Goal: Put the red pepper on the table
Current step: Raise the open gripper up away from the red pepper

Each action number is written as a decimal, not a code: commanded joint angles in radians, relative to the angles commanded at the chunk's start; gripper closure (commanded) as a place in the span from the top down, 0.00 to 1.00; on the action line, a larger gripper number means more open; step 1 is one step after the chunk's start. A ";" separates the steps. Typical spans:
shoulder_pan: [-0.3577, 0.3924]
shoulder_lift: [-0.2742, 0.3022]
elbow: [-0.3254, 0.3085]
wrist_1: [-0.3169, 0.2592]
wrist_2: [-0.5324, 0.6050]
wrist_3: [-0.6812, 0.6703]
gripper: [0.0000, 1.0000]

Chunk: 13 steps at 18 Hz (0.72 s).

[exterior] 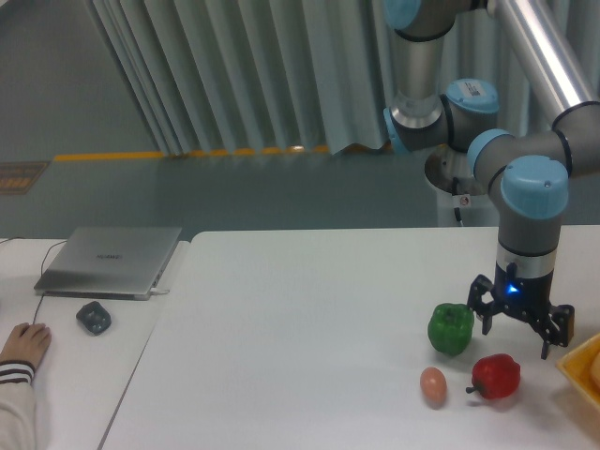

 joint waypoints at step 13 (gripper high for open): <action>0.014 0.078 0.086 -0.302 0.020 0.574 1.00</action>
